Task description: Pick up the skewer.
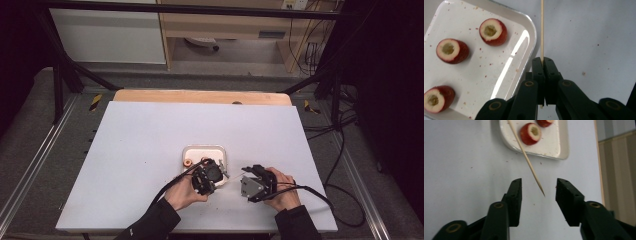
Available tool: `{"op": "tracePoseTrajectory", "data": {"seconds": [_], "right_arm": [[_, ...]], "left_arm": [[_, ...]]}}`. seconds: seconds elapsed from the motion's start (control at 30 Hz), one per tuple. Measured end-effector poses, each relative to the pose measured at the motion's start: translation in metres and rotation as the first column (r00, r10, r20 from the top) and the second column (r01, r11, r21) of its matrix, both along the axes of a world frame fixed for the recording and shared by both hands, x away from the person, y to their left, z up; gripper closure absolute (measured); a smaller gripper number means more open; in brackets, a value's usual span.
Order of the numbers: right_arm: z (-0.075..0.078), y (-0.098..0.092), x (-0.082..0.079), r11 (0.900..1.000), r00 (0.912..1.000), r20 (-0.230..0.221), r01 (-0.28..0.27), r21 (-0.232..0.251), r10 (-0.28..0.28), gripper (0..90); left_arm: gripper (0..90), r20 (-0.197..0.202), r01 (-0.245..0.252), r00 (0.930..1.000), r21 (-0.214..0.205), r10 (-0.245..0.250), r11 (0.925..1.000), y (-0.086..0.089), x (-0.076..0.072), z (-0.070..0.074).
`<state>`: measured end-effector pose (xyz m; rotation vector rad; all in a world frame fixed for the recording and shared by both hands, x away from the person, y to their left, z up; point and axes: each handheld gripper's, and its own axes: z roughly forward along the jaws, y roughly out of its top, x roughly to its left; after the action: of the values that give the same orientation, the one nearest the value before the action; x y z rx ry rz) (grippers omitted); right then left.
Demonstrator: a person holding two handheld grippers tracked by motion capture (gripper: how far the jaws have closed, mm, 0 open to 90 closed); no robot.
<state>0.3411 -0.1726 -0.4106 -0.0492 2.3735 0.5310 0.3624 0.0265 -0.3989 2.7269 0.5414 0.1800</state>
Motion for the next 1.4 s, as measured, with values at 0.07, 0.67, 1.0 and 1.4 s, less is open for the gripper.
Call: {"op": "tracePoseTrajectory", "data": {"seconds": [0.07,0.67,1.0,1.4], "right_arm": [[0.001,-0.007,0.002,0.9953,0.9972,-0.043,0.065,0.072,-0.062,47.6],[-0.009,-0.040,0.018,0.8132,0.8413,-0.444,0.475,0.336,-0.309,15.6],[-0.009,-0.038,0.023,0.7222,0.7430,-0.584,0.595,0.353,-0.327,4.8],[-0.001,-0.025,0.033,0.6399,0.6576,-0.664,0.689,0.339,-0.356,2.9]], "left_arm": [[88.7,0.017,-0.016,0.9997,-0.011,0.016,0.9998,0.007,-0.001,0.001],[88.6,0.079,-0.219,0.9625,-0.338,0.260,0.9153,0.060,-0.028,0.001],[88.5,0.086,-0.314,0.9108,-0.490,0.404,0.8130,0.087,-0.050,-0.020],[88.5,0.037,-0.355,0.8894,-0.572,0.456,0.7395,0.110,-0.061,-0.034]]}}
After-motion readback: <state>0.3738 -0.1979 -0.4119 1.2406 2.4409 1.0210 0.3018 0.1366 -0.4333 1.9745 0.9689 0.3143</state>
